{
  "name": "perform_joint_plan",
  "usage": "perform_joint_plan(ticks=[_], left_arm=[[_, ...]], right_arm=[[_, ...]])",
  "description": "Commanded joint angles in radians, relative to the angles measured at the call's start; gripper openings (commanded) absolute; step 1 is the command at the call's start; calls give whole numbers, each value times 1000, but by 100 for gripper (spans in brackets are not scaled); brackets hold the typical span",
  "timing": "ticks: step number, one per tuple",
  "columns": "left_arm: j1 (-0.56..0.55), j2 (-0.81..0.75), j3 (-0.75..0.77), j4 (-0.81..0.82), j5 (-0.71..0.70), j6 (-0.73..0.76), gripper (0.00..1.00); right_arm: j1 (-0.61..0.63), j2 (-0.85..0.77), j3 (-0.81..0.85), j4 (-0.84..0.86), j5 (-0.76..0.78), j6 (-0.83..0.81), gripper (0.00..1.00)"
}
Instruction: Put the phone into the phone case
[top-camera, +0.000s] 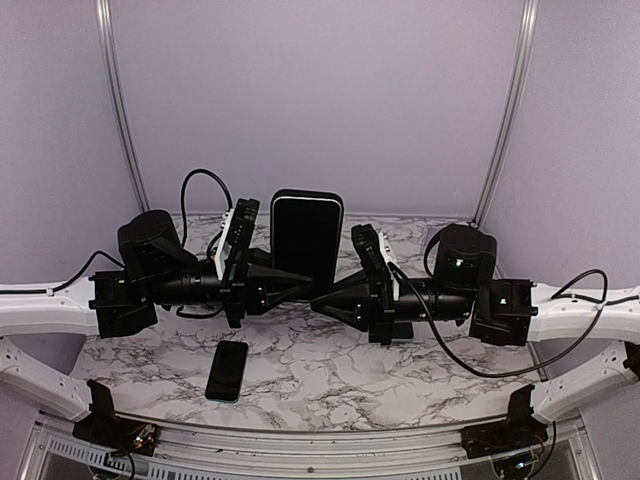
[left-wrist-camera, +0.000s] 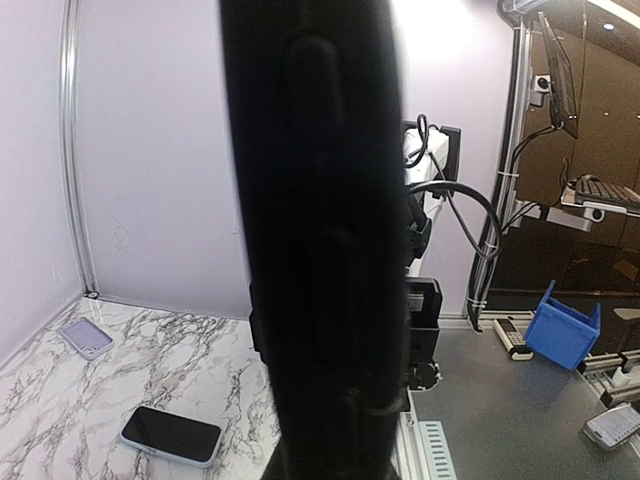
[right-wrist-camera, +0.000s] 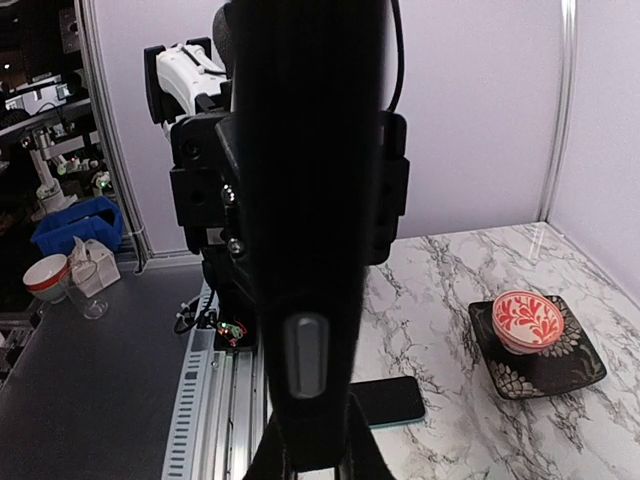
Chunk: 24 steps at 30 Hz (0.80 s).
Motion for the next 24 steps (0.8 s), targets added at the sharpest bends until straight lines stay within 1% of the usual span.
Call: perform_joint_plan(ticks=[1,6,7,8,9,10,11,14,17,21,24], left_arm=[[-3,-21,-7,91,-3,1,0],[-3,-25,-20,91,-18,11,0],[-2,-24,-24,91,-24,20,0],[-2,-26,-29,89,-28,29,0],[-2,-26,-39,87,-34,44,0],[-3,-26,-48,80,-44,63,0],[-3,-26,-54,69,-59,80,0],[-3,-26,-69,-5,-119,176,0],[-6,-20,-80,-93,-191,265,0],[-16,-15,-97,-164,-272,349,0],[-25,-12,-94,-221,-301,388,0]], right_arm=[[-9,-14,39,8,-11,2,0],[-13,-66,11,9,34,12,1],[-13,-74,13,-4,60,16,21],[-15,-83,16,-29,72,17,55],[-16,-94,25,-78,91,9,76],[-17,-108,37,-106,123,2,90],[-19,-123,51,-150,154,-7,97],[-27,-174,114,-302,180,-61,99],[-29,-184,211,-435,145,-130,99],[-28,-115,319,-578,139,-228,98],[-28,-47,387,-623,128,-284,97]])
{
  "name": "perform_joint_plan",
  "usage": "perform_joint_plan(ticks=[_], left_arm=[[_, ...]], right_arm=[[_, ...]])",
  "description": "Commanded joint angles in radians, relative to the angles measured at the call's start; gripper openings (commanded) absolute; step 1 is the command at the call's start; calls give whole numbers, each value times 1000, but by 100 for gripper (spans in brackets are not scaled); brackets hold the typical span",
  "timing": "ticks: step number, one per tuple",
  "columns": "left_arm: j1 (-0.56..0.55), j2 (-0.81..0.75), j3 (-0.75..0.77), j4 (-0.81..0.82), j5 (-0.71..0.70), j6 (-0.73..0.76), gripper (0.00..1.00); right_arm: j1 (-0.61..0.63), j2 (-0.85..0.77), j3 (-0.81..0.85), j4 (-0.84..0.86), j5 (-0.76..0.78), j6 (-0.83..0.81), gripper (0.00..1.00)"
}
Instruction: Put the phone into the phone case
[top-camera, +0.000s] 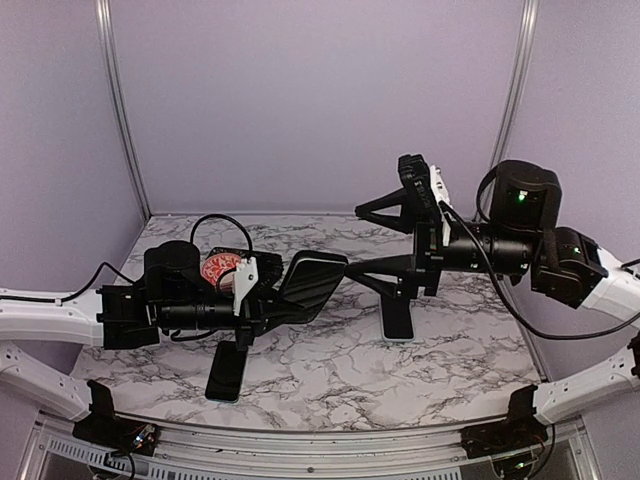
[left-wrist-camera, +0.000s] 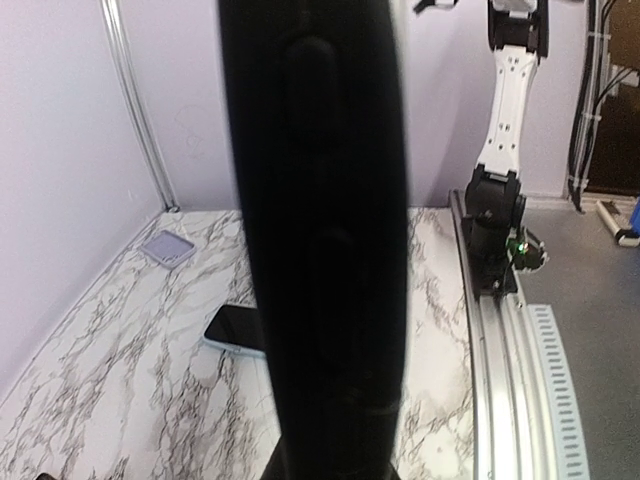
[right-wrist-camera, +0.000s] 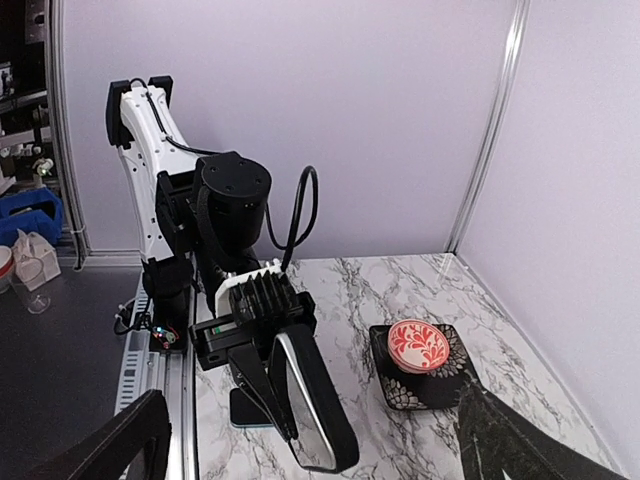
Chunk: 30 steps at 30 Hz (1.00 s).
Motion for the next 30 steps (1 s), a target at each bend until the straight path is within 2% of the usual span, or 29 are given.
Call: perform_joint_plan(ticks=[1,7,11,12,15,17,18,24,25,26,27,29,30], left_arm=[[-18,-9,8,-58,-83,110,0],[-30,5,22,-88,-98,108,0],[-33,4,25,-94,-92,101,0],[-35,2,25,-95,-91,100,0],[-35,-2,25,-97,-87,95,0],[-35,-4,28,-97,-78,90,0],[-35,-6,29,-96,-74,88,0],[-36,3,43,-95,-37,41,0],[-36,8,52,-94,-17,22,0],[-36,12,64,-89,3,-7,0],[-35,15,75,-72,19,-45,0],[-35,13,84,-11,55,-126,0],[-35,11,75,36,65,-168,0]], right_arm=[[-5,99,86,-162,-21,-128,97],[-5,243,213,-221,-128,-204,87],[-5,274,210,-215,-153,-213,83],[-5,277,209,-211,-167,-214,77],[-6,284,211,-209,-176,-218,43],[-5,287,214,-220,-172,-230,18],[-5,288,219,-227,-169,-232,1],[-5,281,225,-223,-122,-222,0],[-5,276,223,-208,-102,-209,16],[-5,269,218,-189,-74,-194,41],[-5,257,207,-168,-50,-175,62],[-6,211,159,-106,11,-121,95],[-10,177,113,-54,26,-90,98]])
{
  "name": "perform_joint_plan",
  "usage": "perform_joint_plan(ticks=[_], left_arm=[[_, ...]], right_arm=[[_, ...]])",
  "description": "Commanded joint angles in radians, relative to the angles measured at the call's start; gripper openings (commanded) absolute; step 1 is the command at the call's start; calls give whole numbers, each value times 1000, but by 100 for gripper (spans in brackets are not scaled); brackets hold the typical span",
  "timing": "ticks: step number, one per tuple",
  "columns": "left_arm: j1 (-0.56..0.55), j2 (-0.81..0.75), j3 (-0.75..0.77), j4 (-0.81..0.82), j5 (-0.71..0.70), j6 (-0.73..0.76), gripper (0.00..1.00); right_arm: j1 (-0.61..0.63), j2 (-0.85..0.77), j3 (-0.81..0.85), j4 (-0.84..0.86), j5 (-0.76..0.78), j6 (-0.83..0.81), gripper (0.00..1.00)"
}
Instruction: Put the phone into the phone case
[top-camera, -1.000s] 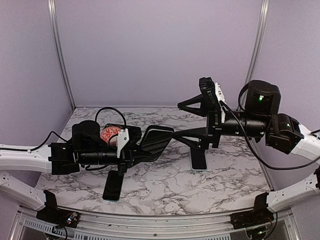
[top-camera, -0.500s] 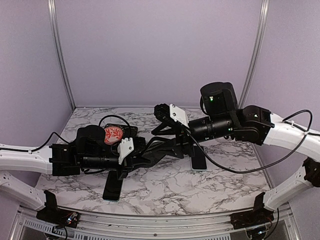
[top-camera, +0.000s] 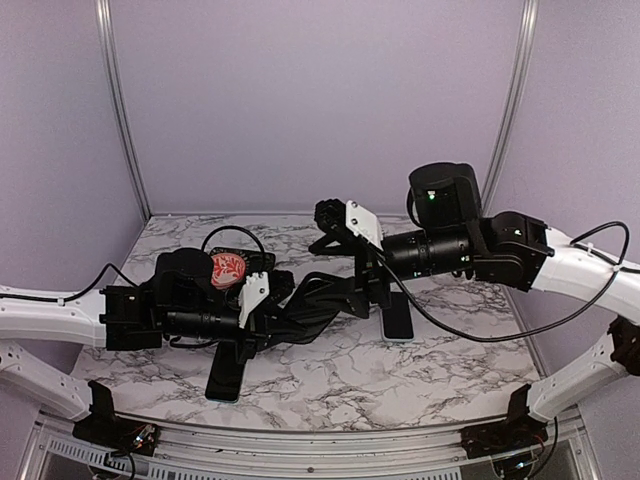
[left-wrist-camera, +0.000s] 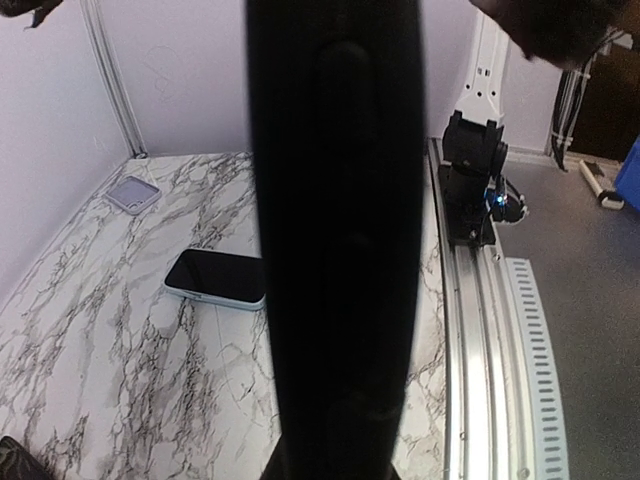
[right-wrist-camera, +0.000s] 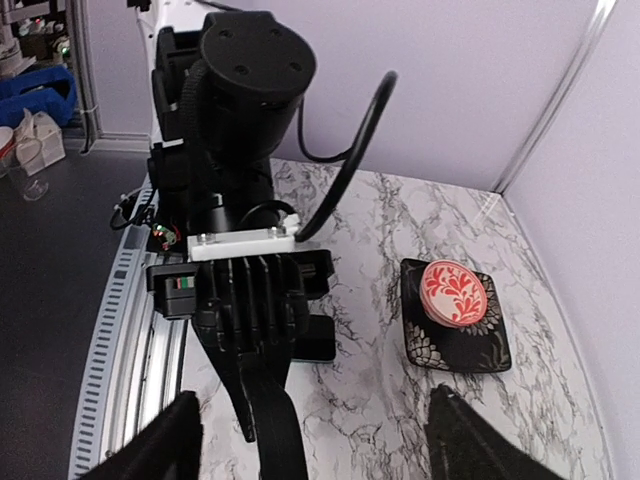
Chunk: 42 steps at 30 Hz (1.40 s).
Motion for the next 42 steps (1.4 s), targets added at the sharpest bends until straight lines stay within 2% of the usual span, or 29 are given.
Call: perform_joint_plan(ticks=[1,4,7,9,14,15,19,20,21,22,25,26,27,28,30,32,35,37,42], left_arm=[[2,-15,46,238,71,-213,0],[8,-12,12,389,99,-316,0],[10,17,6,485,149,-384,0],[12,38,8,527,170,-422,0],[19,57,3,559,170,-464,0],[20,58,2,561,171,-465,0],[21,61,-3,566,165,-472,0],[21,62,-6,567,165,-475,0],[22,61,-7,567,163,-478,0],[23,58,-10,569,161,-479,0],[28,44,-20,568,155,-476,0],[31,38,-24,565,155,-472,12],[37,30,-31,563,157,-468,35],[43,19,-40,559,157,-461,53],[55,-13,-54,543,148,-437,72],[63,-53,-60,522,121,-408,80],[67,-78,-40,485,100,-358,80],[68,-78,-21,475,100,-358,76],[67,-41,33,474,130,-390,36]], right_arm=[[-16,-136,-113,216,125,146,99],[-44,-225,-276,425,101,274,99],[-50,-253,-374,580,86,383,91],[-49,-249,-411,650,58,418,81],[-50,-207,-417,695,-22,451,41],[-49,-196,-410,697,-37,451,36],[-50,-151,-372,712,-100,450,33],[-50,-144,-365,713,-111,448,25],[-50,-141,-362,713,-117,446,10],[-50,-142,-362,710,-113,446,0],[-50,-163,-385,710,-100,439,0],[-50,-173,-391,708,-96,437,0],[-51,-183,-394,700,-94,433,0],[-52,-191,-396,686,-93,428,0],[-52,-206,-394,662,-93,415,0],[-53,-214,-395,644,-114,405,0],[-52,-208,-382,612,-164,391,0],[-53,-195,-366,581,-186,378,0],[-52,-162,-343,550,-215,368,0]])
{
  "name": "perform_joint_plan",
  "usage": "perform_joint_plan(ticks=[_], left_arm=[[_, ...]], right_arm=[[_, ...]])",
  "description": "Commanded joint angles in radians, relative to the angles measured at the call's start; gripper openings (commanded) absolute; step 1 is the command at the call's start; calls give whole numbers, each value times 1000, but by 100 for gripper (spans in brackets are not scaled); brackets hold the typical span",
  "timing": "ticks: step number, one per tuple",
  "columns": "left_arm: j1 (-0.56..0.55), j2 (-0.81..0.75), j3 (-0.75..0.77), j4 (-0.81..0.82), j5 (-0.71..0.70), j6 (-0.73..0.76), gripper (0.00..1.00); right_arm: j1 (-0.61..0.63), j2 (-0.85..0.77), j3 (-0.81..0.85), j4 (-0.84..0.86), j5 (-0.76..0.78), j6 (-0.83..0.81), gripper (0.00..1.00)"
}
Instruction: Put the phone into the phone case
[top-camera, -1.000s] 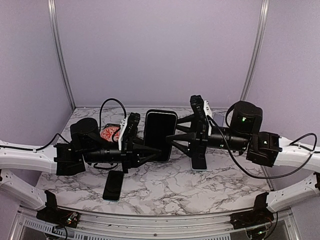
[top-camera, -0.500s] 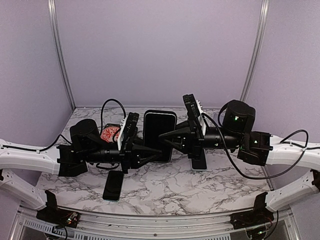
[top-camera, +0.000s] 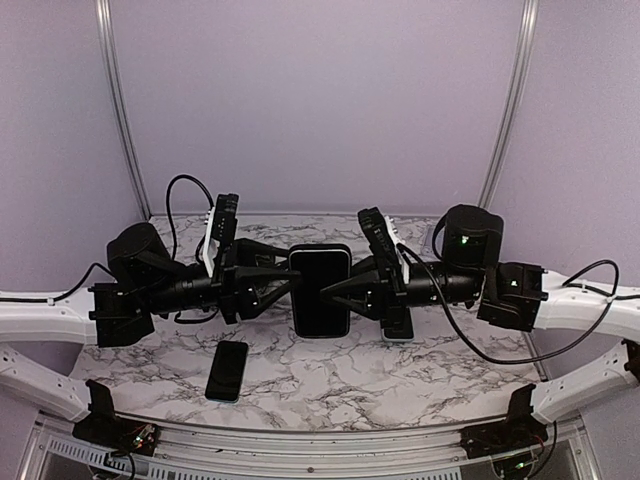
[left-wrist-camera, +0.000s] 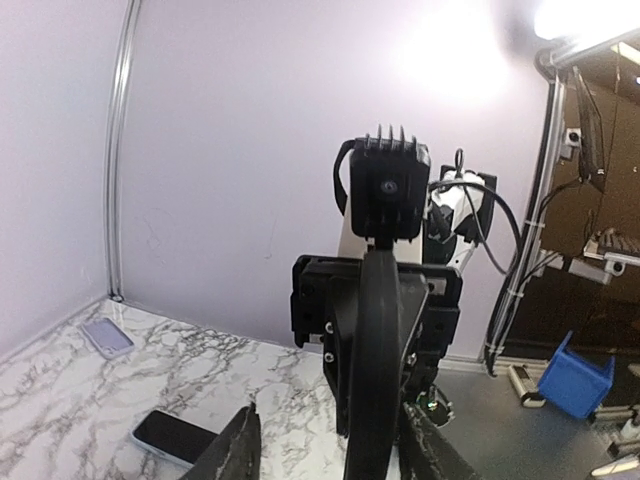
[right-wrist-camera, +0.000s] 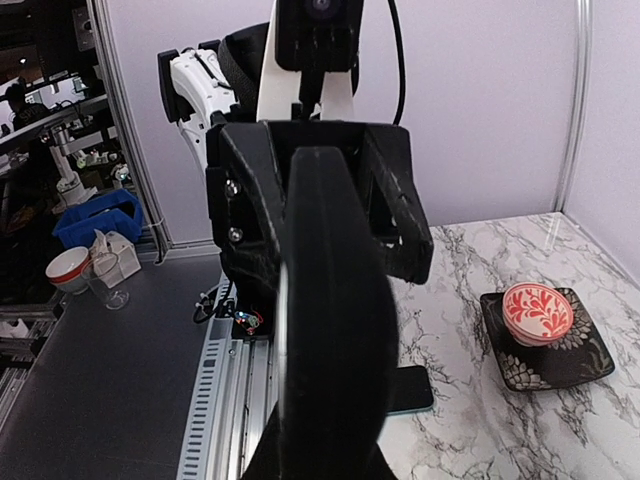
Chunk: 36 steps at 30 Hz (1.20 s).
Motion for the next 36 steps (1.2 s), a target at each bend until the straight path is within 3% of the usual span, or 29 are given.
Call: perform_joint_plan(ticks=[1,3,4,10,11,13,14,16,19,22,26,36], left_arm=[[3,29,67,-11,23,-11,27],[3,42,77,-11,42,-18,5],[4,46,78,-11,44,-21,0],[3,28,53,-13,-30,-13,0],[3,20,47,-18,-78,-13,4],[4,14,37,-59,-260,-21,61],[7,18,41,-96,-355,-26,79],[17,37,67,-206,-551,-43,94],[53,97,145,-440,-775,-106,99],[107,156,210,-607,-778,-174,99],[131,156,190,-606,-736,-205,99],[147,143,153,-603,-735,-215,99]], right_arm=[[-3,11,67,12,-45,-26,0],[-3,17,69,12,-45,-25,0],[-4,19,71,11,-45,-25,0],[-4,19,70,-3,63,19,0],[-12,19,72,-14,104,42,0],[-55,27,80,-45,150,109,0],[-85,33,82,-60,166,150,0],[-152,49,79,-97,210,237,0],[-250,98,59,-146,224,349,0],[-321,182,62,-166,183,449,0],[-386,338,106,-210,111,542,0],[-409,593,161,-54,-63,643,0]])
